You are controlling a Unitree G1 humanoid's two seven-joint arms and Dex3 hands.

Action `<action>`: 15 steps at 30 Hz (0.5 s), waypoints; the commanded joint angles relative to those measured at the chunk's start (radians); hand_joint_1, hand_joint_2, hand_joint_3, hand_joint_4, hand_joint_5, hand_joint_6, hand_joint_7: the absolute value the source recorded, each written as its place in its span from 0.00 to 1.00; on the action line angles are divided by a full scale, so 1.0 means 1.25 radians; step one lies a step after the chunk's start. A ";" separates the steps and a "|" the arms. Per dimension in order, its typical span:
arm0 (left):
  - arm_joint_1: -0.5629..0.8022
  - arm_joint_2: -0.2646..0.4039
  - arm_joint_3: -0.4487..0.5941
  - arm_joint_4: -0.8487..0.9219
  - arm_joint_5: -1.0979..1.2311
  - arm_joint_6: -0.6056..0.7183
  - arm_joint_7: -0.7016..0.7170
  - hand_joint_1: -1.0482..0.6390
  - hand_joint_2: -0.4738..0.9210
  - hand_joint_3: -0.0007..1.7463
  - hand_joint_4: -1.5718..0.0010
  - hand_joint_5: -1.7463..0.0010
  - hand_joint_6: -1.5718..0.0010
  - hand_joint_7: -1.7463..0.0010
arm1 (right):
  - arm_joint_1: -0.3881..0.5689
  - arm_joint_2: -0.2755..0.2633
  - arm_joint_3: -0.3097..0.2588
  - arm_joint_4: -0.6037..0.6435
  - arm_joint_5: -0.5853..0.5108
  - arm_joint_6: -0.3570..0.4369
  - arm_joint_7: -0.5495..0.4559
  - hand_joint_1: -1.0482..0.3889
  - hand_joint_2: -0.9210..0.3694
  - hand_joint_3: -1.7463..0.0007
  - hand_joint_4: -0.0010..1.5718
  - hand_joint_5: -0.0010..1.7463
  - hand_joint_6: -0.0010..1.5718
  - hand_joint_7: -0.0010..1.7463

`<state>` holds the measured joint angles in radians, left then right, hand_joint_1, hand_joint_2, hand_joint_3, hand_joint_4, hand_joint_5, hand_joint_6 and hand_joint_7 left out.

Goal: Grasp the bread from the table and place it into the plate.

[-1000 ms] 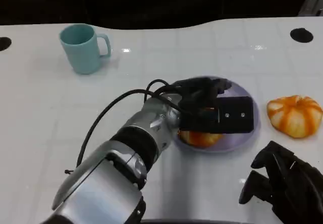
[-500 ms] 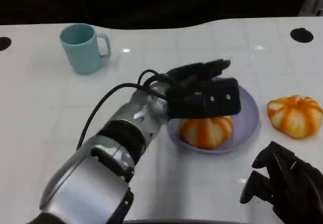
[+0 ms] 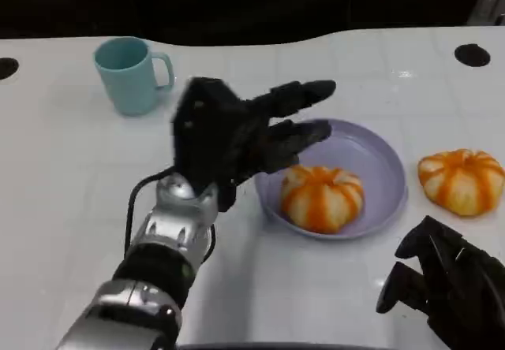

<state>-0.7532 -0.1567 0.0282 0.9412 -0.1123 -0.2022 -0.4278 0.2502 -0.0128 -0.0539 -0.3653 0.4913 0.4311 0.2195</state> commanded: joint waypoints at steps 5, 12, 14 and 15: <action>0.226 -0.010 0.045 -0.390 -0.175 0.282 0.001 0.29 1.00 0.26 0.58 0.07 0.61 0.26 | -0.003 -0.011 -0.003 -0.008 -0.003 0.006 -0.008 0.40 0.00 0.81 0.45 1.00 0.37 0.90; 0.333 0.014 0.030 -0.588 -0.213 0.429 0.028 0.27 1.00 0.31 0.57 0.00 0.67 0.07 | -0.003 -0.008 -0.001 -0.015 -0.001 0.016 -0.017 0.40 0.00 0.81 0.45 1.00 0.37 0.90; 0.377 0.008 0.049 -0.648 -0.251 0.468 0.042 0.28 1.00 0.30 0.56 0.00 0.67 0.07 | -0.002 -0.006 0.000 -0.019 -0.001 0.019 -0.022 0.40 0.00 0.81 0.44 1.00 0.37 0.90; 0.416 0.001 0.068 -0.699 -0.284 0.500 0.058 0.28 1.00 0.29 0.55 0.00 0.66 0.09 | -0.001 -0.004 0.001 -0.023 0.000 0.022 -0.026 0.40 0.00 0.81 0.44 1.00 0.37 0.90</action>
<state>-0.3201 -0.1481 0.0753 0.1860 -0.3871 0.3532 -0.3942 0.2454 -0.0128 -0.0486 -0.3720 0.4909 0.4502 0.2024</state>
